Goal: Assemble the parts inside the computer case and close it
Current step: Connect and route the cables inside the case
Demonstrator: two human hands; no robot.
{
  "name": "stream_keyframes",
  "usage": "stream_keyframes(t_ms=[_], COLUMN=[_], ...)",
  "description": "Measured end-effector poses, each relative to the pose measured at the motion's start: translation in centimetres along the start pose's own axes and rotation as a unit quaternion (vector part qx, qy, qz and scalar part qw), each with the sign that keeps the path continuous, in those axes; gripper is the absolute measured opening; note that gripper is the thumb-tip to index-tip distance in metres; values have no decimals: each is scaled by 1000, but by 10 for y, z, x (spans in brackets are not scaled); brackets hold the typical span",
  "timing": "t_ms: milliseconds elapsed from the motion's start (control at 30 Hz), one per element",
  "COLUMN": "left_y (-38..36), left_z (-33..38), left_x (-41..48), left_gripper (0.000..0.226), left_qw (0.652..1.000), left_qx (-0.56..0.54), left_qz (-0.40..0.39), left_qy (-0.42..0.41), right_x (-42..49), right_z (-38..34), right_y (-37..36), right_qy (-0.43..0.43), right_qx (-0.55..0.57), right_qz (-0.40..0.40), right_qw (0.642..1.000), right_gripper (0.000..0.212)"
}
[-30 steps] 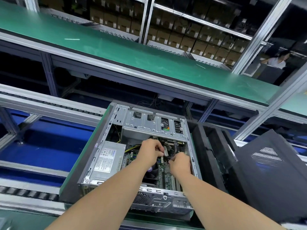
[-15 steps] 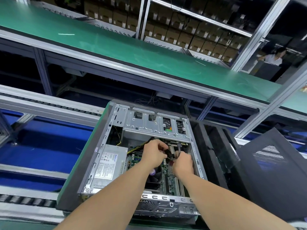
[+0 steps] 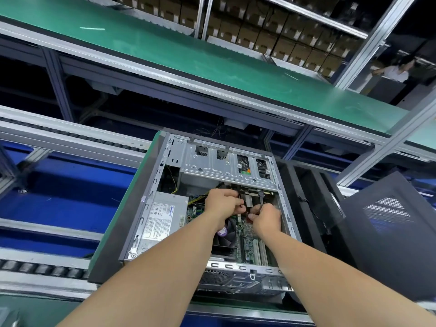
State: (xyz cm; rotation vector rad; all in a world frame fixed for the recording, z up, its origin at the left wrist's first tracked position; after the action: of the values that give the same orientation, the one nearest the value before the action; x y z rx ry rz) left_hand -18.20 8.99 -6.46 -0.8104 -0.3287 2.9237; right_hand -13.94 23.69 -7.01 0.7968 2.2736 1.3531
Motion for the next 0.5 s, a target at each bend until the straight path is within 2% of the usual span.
stream_keyframes(t_ms=[234,300,400,500], left_y=[-7,-8,-9,-10], left_z=[1,3,3,3], left_x=[0,0,-2,1], left_gripper=[33,29,17,19], left_qw=[999,998,996,995], left_qx=[-20,-38,-65,-75], left_qz=[-44,-48,-56,-63], left_qy=[3,5,24,36], right_x=[-3,0,2,3], right_z=[-5,-4,1,1], right_y=[-1,-2,-4,-8], right_qy=[-16,-11,3,5], right_qx=[26,33,26,21], right_qz=[24,16,12,14], right_qw=[999,999,1000,1000], right_gripper=[10,4,11,12])
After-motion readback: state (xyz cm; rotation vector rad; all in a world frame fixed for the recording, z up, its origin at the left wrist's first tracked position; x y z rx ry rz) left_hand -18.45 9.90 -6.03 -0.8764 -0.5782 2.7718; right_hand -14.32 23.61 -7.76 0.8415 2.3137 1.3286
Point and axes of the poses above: each hand's wrist, its own x-axis towards the middle knuckle, its own y-axis out of the back of the hand, z = x × y, the point moved 3 cm from there along x, towards the middle knuckle, and after that the axes turned 7 degrees about z, right-handed, at the moved point
